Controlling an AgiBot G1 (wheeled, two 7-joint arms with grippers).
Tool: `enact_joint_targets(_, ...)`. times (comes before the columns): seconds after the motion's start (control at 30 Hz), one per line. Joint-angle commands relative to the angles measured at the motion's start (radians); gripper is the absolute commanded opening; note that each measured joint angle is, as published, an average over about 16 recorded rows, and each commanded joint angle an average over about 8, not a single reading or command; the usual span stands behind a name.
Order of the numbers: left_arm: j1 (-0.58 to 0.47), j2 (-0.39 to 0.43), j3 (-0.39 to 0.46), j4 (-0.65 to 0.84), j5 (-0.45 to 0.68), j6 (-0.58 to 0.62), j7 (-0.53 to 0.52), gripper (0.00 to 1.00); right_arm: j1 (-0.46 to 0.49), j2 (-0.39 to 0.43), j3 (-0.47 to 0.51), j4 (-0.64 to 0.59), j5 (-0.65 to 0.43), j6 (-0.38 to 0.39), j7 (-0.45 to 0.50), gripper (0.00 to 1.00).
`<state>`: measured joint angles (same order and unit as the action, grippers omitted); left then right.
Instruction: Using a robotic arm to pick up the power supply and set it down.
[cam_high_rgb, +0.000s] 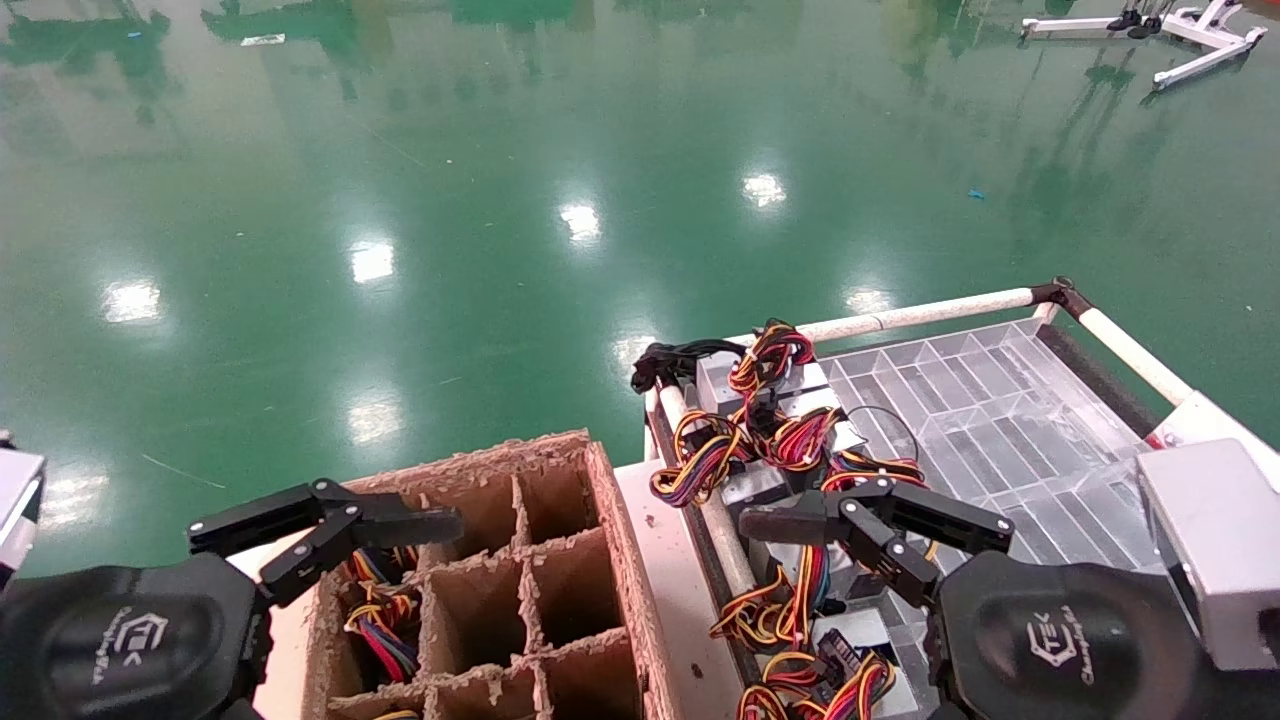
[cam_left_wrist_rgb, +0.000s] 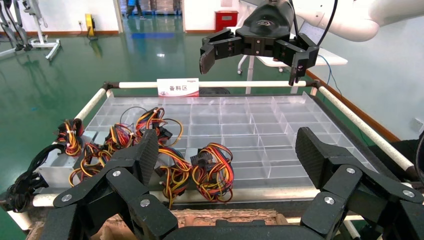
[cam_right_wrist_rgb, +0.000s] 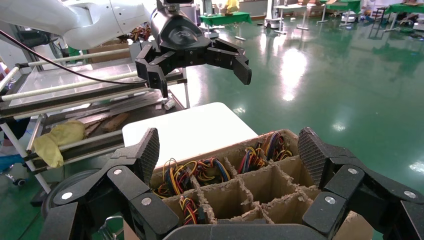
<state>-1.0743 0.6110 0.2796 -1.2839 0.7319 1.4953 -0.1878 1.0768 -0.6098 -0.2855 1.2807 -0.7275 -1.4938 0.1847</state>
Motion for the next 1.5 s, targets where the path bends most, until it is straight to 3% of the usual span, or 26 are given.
enact_joint_targets(0.03, 0.0, 0.0, 0.0, 0.0, 0.0, 0.0, 0.0, 0.97, 0.0, 0.0, 0.0, 0.0, 0.0, 0.0, 0.0, 1.0)
enact_joint_targets(0.13, 0.0, 0.0, 0.0, 0.0, 0.0, 0.0, 0.0, 0.86, 0.0, 0.0, 0.0, 0.0, 0.0, 0.0, 0.0, 1.0)
enact_joint_targets(0.3, 0.0, 0.0, 0.0, 0.0, 0.0, 0.0, 0.0, 0.25, 0.0, -0.001, 0.0, 0.0, 0.0, 0.0, 0.0, 1.0)
enact_joint_targets(0.37, 0.0, 0.0, 0.0, 0.0, 0.0, 0.0, 0.0, 0.05, -0.001, -0.003, -0.003, -0.002, -0.006, 0.003, 0.0, 1.0)
enact_joint_targets(0.4, 0.0, 0.0, 0.0, 0.0, 0.0, 0.0, 0.001, 0.0, -0.001, -0.004, -0.006, -0.004, -0.012, 0.006, 0.0, 1.0)
enact_joint_targets(0.77, -0.001, 0.0, 0.001, 0.001, 0.0, 0.0, 0.001, 0.0, 0.016, -0.059, -0.08, -0.019, -0.148, 0.057, 0.021, 1.0)
enact_joint_targets(1.33, -0.001, -0.001, 0.003, 0.001, -0.001, 0.0, 0.002, 0.0, 0.169, -0.33, -0.3, -0.118, -0.417, 0.017, 0.082, 1.0)
enact_joint_targets(1.4, -0.001, -0.001, 0.003, 0.001, -0.001, 0.0, 0.002, 0.0, 0.189, -0.359, -0.321, -0.14, -0.439, 0.005, 0.085, 0.89)
enact_joint_targets(1.5, -0.001, -0.001, 0.003, 0.001, -0.002, -0.001, 0.002, 0.0, 0.217, -0.407, -0.353, -0.179, -0.471, -0.016, 0.085, 0.53)
